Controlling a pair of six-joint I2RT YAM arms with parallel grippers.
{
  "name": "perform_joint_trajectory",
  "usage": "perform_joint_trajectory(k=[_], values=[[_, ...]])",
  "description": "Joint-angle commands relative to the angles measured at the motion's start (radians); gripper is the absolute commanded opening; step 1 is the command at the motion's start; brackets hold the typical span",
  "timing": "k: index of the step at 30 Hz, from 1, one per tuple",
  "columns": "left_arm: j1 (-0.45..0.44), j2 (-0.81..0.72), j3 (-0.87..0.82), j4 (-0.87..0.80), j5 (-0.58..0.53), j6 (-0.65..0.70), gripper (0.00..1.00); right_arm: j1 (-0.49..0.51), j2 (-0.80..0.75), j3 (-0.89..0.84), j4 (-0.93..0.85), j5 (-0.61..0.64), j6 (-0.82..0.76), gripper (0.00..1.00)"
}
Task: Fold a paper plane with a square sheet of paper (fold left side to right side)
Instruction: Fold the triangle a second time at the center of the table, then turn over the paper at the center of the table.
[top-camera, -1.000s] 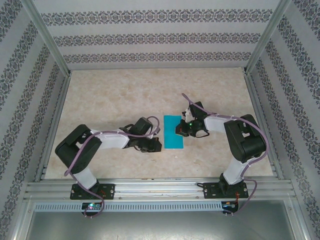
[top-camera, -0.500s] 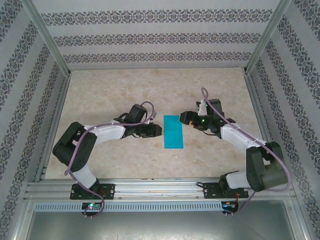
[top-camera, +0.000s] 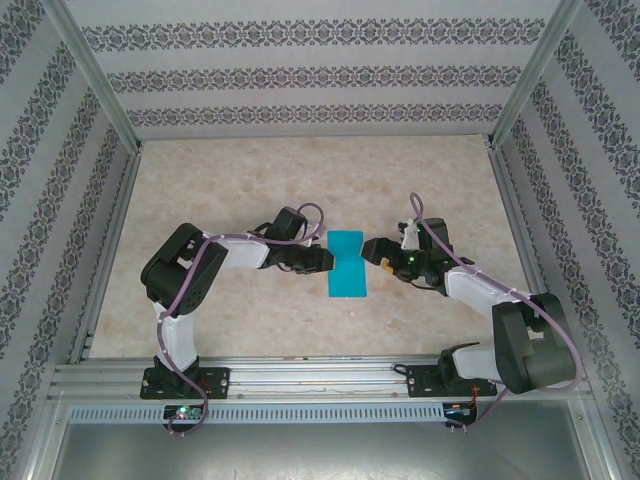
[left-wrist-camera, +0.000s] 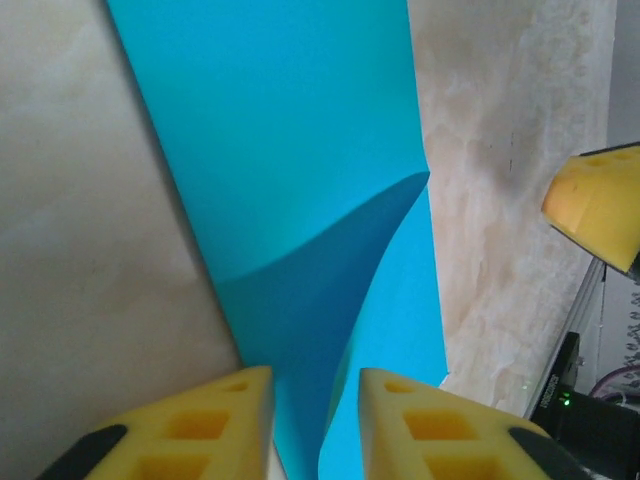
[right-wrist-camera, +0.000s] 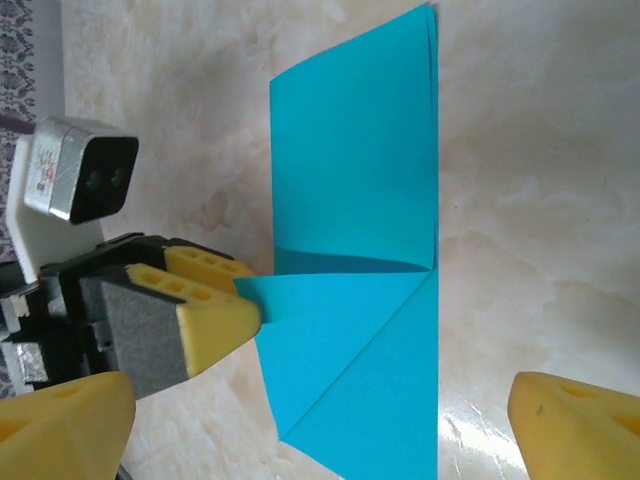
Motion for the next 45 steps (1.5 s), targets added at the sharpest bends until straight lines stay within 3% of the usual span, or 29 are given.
perform_joint_trajectory(k=[1, 4, 7, 12, 32, 36, 42, 45], values=[[0.004, 0.008, 0.013, 0.073, 0.031, 0.005, 0.19, -0.005, -0.013, -0.012, 0.033, -0.040, -0.011, 0.91], [0.004, -0.013, -0.004, 0.093, 0.007, 0.002, 0.07, -0.005, 0.003, -0.007, 0.036, -0.059, -0.020, 0.84], [0.004, -0.058, -0.038, 0.119, -0.029, -0.004, 0.02, 0.001, 0.025, 0.000, 0.047, -0.079, -0.020, 0.74], [0.003, -0.133, -0.099, 0.166, -0.087, -0.024, 0.00, 0.033, 0.062, 0.017, 0.086, -0.092, -0.019, 0.63], [0.004, -0.136, -0.118, 0.171, -0.111, -0.037, 0.00, 0.169, 0.324, 0.138, 0.238, -0.049, 0.015, 0.47], [0.004, -0.133, -0.114, 0.171, -0.113, -0.037, 0.05, 0.171, 0.340, 0.138, 0.256, -0.046, 0.016, 0.32], [0.009, -0.191, -0.125, 0.142, -0.169, -0.028, 0.29, 0.164, 0.318, 0.132, 0.266, -0.041, 0.011, 0.02], [0.022, -0.263, -0.144, 0.120, -0.209, -0.025, 0.37, 0.152, 0.277, 0.128, 0.265, -0.043, 0.004, 0.00]])
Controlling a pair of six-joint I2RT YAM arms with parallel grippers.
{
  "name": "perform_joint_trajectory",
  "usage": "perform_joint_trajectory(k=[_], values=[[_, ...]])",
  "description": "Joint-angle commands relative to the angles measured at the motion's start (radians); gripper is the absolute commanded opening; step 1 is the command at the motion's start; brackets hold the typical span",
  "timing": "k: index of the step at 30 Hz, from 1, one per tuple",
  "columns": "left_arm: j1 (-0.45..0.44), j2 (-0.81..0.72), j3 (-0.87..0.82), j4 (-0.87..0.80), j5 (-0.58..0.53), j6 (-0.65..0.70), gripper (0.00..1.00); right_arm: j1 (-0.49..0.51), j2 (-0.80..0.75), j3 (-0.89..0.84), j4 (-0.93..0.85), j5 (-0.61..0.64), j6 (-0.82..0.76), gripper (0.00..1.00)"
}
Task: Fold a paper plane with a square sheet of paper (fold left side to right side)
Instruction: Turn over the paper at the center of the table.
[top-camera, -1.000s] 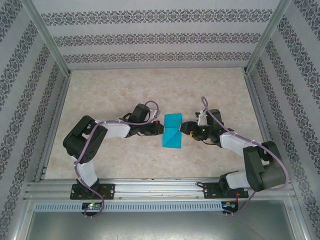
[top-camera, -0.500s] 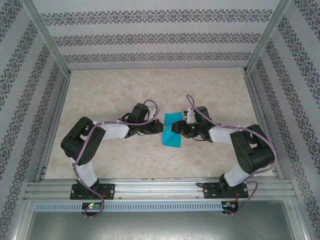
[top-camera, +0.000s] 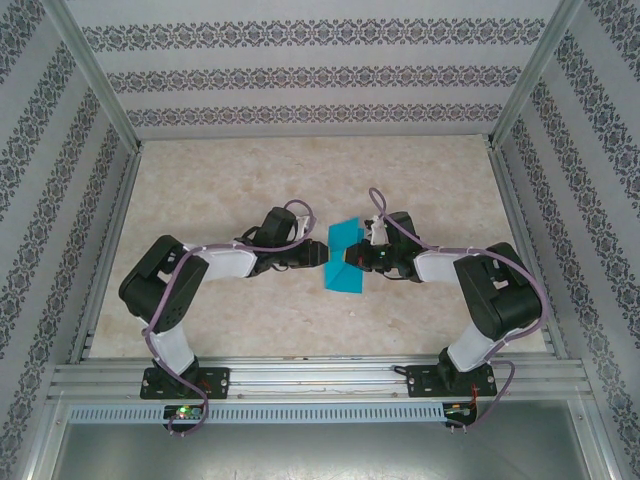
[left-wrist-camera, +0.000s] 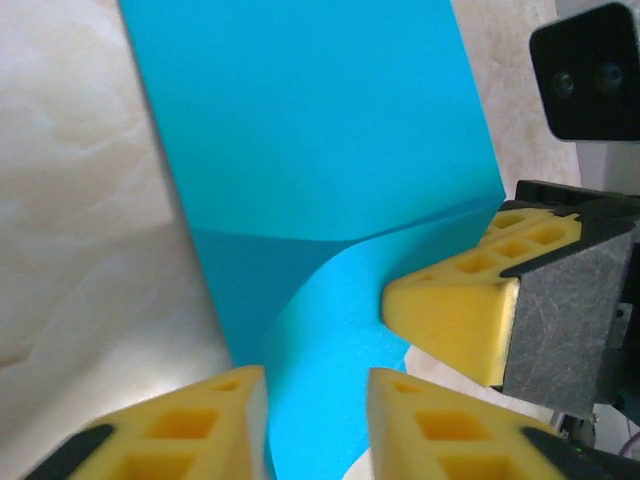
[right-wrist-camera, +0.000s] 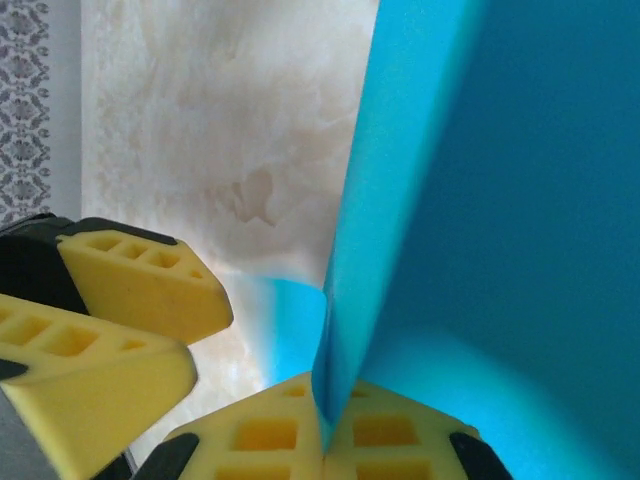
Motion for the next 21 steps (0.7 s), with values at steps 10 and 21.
perform_joint_trajectory(k=[10, 21], values=[[0.062, -0.456, -0.057, -0.129, -0.188, 0.063, 0.66, -0.083, -0.312, -0.003, 0.054, -0.045, -0.053, 0.00], [0.167, -0.693, -0.173, 0.347, 0.089, -0.160, 0.98, -0.113, -0.513, 0.031, 0.433, -0.187, 0.121, 0.00]])
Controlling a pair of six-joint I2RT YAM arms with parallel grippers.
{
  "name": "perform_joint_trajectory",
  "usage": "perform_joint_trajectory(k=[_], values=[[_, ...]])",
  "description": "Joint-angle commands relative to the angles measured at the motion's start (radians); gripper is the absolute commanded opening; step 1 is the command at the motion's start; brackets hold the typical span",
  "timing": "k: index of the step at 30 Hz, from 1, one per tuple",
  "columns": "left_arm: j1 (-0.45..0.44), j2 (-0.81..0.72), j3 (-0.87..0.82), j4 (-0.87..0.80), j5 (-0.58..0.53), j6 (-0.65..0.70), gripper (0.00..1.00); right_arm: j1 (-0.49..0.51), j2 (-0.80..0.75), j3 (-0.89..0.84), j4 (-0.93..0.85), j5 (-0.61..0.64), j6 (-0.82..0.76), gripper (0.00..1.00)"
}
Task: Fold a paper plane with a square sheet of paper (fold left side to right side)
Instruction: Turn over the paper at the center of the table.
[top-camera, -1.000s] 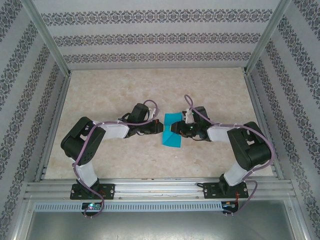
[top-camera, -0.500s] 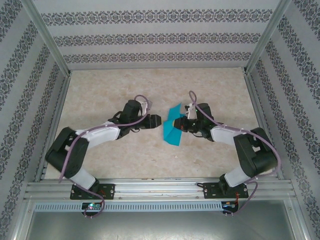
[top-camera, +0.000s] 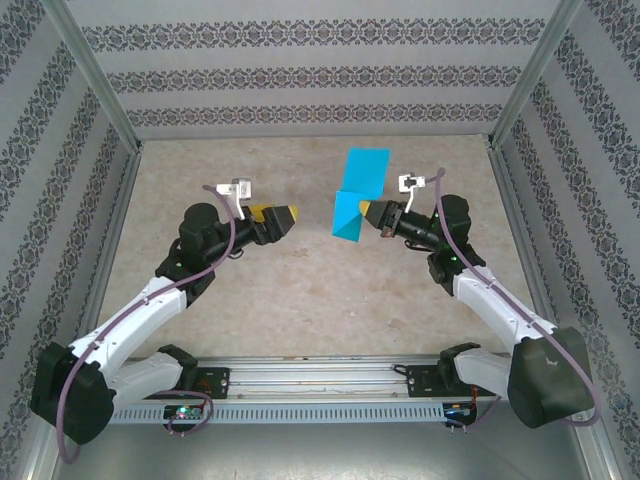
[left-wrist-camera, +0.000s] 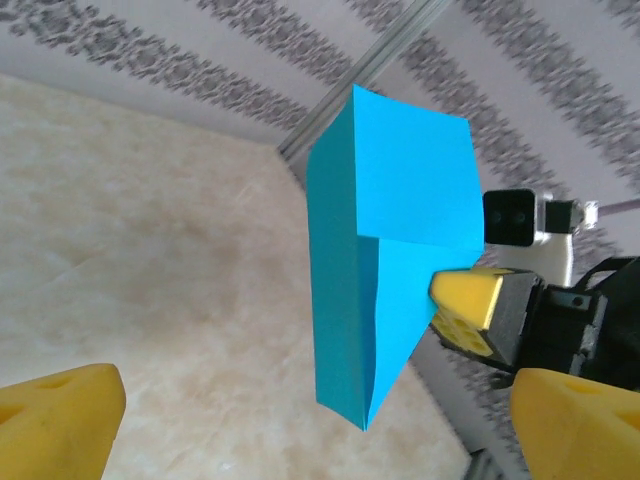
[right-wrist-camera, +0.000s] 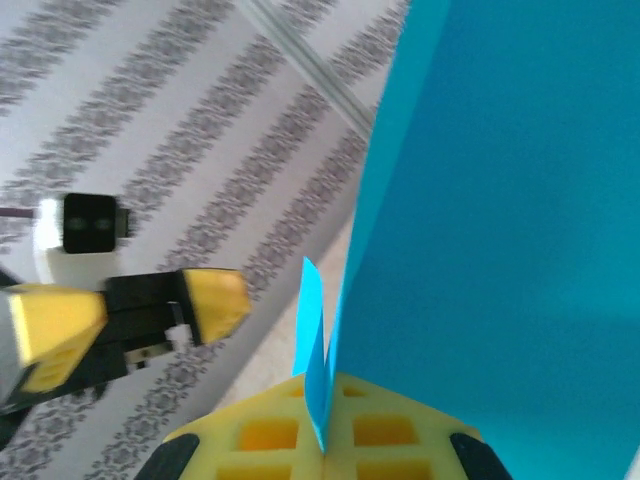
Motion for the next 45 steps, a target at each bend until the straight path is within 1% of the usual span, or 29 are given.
perform_joint_trajectory(k=[1, 2, 4, 6, 10, 14, 18, 21, 23, 25, 28, 32, 35, 39, 40, 42, 43, 45], values=[[0.020, 0.022, 0.011, 0.284, 0.209, -0.125, 0.95, -0.001, -0.013, 0.039, 0.223, -0.095, 0.089, 0.00], [0.019, 0.041, 0.032, 0.319, 0.263, -0.150, 0.92, 0.004, -0.010, 0.051, 0.255, -0.109, 0.108, 0.00], [0.014, 0.078, 0.060, 0.375, 0.334, -0.192, 0.88, 0.025, -0.004, 0.077, 0.302, -0.132, 0.129, 0.00], [0.009, 0.108, 0.069, 0.434, 0.363, -0.225, 0.87, 0.053, 0.002, 0.103, 0.312, -0.144, 0.130, 0.00], [-0.014, 0.162, 0.085, 0.512, 0.391, -0.267, 0.87, 0.107, 0.023, 0.139, 0.325, -0.149, 0.127, 0.00], [-0.033, 0.199, 0.098, 0.588, 0.408, -0.303, 0.85, 0.136, 0.051, 0.162, 0.328, -0.142, 0.127, 0.00], [-0.047, 0.207, 0.107, 0.601, 0.422, -0.308, 0.83, 0.152, 0.068, 0.170, 0.328, -0.139, 0.126, 0.00], [-0.050, 0.208, 0.109, 0.595, 0.422, -0.305, 0.79, 0.160, 0.076, 0.172, 0.328, -0.139, 0.125, 0.00], [-0.050, 0.210, 0.110, 0.596, 0.421, -0.302, 0.72, 0.165, 0.079, 0.170, 0.328, -0.140, 0.125, 0.00], [-0.051, 0.217, 0.110, 0.603, 0.418, -0.307, 0.62, 0.166, 0.083, 0.169, 0.327, -0.143, 0.125, 0.00], [-0.050, 0.224, 0.108, 0.606, 0.410, -0.307, 0.50, 0.166, 0.084, 0.162, 0.327, -0.140, 0.127, 0.00], [-0.050, 0.223, 0.108, 0.573, 0.399, -0.291, 0.34, 0.166, 0.077, 0.154, 0.326, -0.140, 0.124, 0.00], [-0.051, 0.221, 0.103, 0.560, 0.391, -0.281, 0.19, 0.162, 0.069, 0.146, 0.317, -0.138, 0.121, 0.08], [-0.050, 0.211, 0.100, 0.521, 0.382, -0.261, 0.05, 0.144, 0.050, 0.121, 0.294, -0.119, 0.109, 0.20], [-0.051, 0.205, 0.101, 0.503, 0.380, -0.251, 0.03, 0.137, 0.042, 0.115, 0.280, -0.113, 0.100, 0.25], [-0.050, 0.192, 0.102, 0.453, 0.376, -0.227, 0.02, 0.116, 0.020, 0.097, 0.236, -0.102, 0.084, 0.31], [-0.051, 0.182, 0.103, 0.414, 0.371, -0.203, 0.00, 0.101, 0.006, 0.086, 0.210, -0.093, 0.075, 0.37], [-0.050, 0.160, 0.113, 0.310, 0.359, -0.148, 0.00, 0.072, -0.022, 0.063, 0.154, -0.074, 0.053, 0.43]])
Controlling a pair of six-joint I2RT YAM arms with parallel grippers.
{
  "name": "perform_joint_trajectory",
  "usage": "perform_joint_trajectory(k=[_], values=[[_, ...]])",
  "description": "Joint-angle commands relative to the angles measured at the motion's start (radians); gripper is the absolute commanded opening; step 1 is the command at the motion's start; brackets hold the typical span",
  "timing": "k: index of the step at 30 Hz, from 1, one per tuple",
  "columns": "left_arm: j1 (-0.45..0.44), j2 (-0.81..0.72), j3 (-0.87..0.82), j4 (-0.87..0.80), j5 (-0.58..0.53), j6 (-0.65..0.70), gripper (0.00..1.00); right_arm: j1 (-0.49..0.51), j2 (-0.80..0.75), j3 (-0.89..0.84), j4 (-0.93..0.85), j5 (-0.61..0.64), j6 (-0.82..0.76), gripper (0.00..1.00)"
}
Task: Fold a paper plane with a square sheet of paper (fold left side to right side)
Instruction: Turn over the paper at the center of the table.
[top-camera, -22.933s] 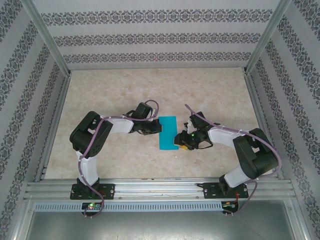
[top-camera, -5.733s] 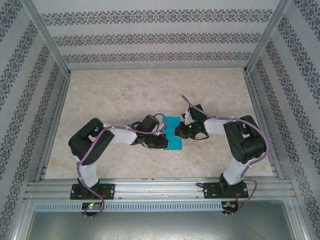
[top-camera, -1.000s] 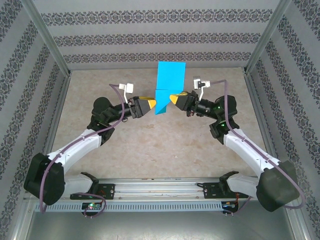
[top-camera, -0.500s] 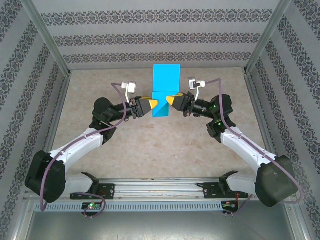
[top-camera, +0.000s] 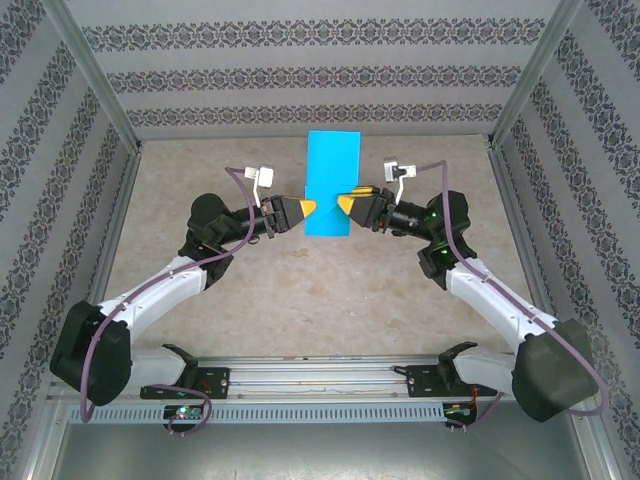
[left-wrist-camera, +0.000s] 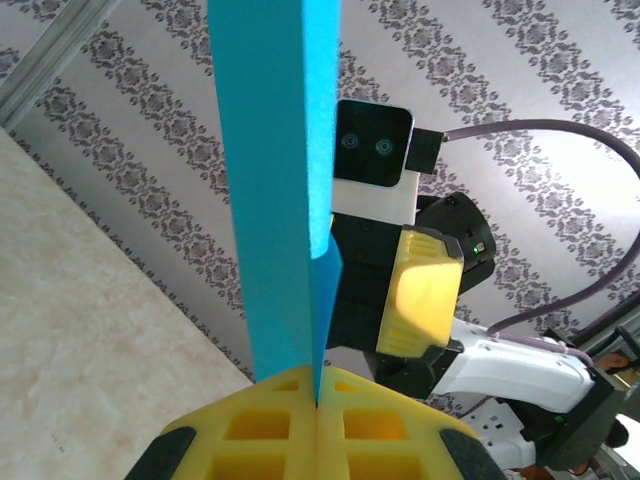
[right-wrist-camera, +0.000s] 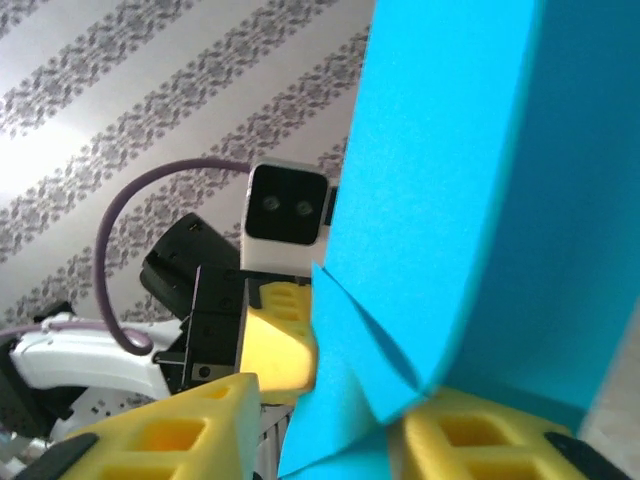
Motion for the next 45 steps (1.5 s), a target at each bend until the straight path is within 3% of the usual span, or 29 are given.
perform_joint_trajectory(k=[1, 6, 9, 15, 20, 26, 29, 32, 38, 45], values=[[-0.010, -0.061, 0.041, -0.194, -0.028, 0.134, 0.00, -0.047, -0.065, -0.040, -0.109, 0.051, -0.071, 0.48], [-0.017, -0.117, 0.129, -0.675, -0.135, 0.397, 0.00, -0.095, -0.168, -0.063, -0.452, 0.216, -0.246, 0.68], [-0.046, -0.130, 0.205, -0.964, -0.277, 0.557, 0.00, -0.097, -0.209, -0.039, -0.700, 0.390, -0.363, 0.77], [-0.185, -0.094, 0.359, -1.396, -0.696, 0.725, 0.00, -0.103, -0.224, -0.020, -0.964, 0.706, -0.434, 0.90], [-0.343, -0.004, 0.456, -1.627, -1.051, 0.701, 0.00, -0.114, -0.194, -0.020, -1.040, 0.819, -0.419, 0.98], [-0.492, 0.164, 0.566, -1.900, -1.398, 0.510, 0.00, -0.134, -0.163, -0.027, -1.083, 0.895, -0.386, 0.98], [-0.539, 0.254, 0.606, -2.000, -1.488, 0.386, 0.00, -0.147, -0.164, -0.033, -1.083, 0.897, -0.379, 0.98], [-0.570, 0.338, 0.625, -2.036, -1.509, 0.274, 0.00, -0.157, -0.168, -0.037, -1.086, 0.895, -0.380, 0.98], [-0.613, 0.491, 0.664, -2.023, -1.499, 0.120, 0.00, -0.170, -0.179, -0.048, -1.084, 0.876, -0.384, 0.99], [-0.616, 0.591, 0.666, -1.967, -1.458, 0.035, 0.00, -0.189, -0.195, -0.069, -1.070, 0.850, -0.380, 0.98]])
